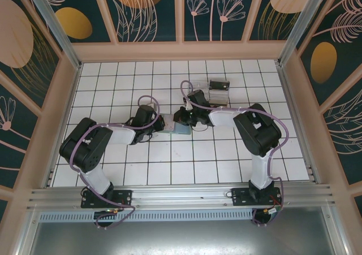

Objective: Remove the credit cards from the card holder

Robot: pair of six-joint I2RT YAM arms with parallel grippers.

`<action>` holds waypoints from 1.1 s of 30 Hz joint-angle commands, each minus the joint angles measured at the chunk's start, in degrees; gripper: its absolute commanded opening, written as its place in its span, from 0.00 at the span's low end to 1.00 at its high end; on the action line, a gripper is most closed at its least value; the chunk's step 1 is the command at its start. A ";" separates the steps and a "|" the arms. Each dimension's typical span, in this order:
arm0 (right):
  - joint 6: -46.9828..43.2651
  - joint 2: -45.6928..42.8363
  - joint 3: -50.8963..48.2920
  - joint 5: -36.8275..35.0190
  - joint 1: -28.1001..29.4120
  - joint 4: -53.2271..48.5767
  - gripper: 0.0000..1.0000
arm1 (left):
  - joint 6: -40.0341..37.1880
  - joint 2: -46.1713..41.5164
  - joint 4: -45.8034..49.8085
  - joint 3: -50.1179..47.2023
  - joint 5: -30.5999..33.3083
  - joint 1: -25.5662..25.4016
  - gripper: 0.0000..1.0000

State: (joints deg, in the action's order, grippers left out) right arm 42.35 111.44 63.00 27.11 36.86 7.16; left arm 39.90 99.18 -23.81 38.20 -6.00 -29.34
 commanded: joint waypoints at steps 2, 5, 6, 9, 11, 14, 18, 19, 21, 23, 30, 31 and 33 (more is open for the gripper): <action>-0.28 1.97 1.51 0.75 0.38 -1.84 0.16 | 0.36 2.22 3.17 -0.67 0.02 0.25 0.00; -0.30 2.78 1.70 1.14 0.40 -2.28 0.17 | 0.71 2.23 2.80 -0.75 -0.22 0.25 0.00; -0.30 2.84 1.69 1.12 0.36 -2.32 0.17 | 0.82 2.20 2.76 -0.79 -0.16 0.25 0.00; -0.29 3.00 1.52 0.79 0.47 -2.63 0.17 | 1.05 2.15 1.99 -1.32 -0.24 0.25 0.00; -0.21 3.35 1.57 1.01 0.44 -2.73 0.17 | 1.30 2.37 1.49 -1.46 -0.62 0.25 0.00; -0.16 4.05 2.03 1.19 0.49 -3.03 0.17 | 1.58 2.78 0.93 -1.63 -1.11 0.30 0.00; 0.07 4.48 2.04 1.66 0.67 -2.64 0.18 | 2.02 2.82 0.13 -1.96 -1.56 0.24 0.00; 0.10 4.64 2.12 1.71 0.65 -2.60 0.18 | 2.12 2.87 -0.01 -2.06 -1.65 0.30 0.00; 0.19 4.92 2.32 1.89 0.73 -2.43 0.17 | 2.24 3.00 -0.11 -2.08 -1.74 0.25 0.00; 0.34 4.93 2.25 1.81 0.71 -2.01 0.16 | 2.21 2.91 -0.16 -2.15 -1.82 0.25 0.00; 0.94 3.32 0.15 1.28 0.33 -0.61 0.00 | 1.69 2.27 1.12 -2.09 -0.59 0.25 0.00; 0.95 2.79 -0.41 1.12 0.16 -0.48 0.00 | 1.52 2.10 1.55 -1.99 -0.11 0.25 0.00; 0.90 1.79 -1.42 0.93 -0.19 -0.13 0.00 | 1.20 1.59 2.31 -1.89 0.84 0.25 0.00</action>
State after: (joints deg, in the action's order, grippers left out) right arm 42.78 114.65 63.24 27.55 36.75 6.31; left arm 41.60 100.01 -26.85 37.43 -6.74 -29.23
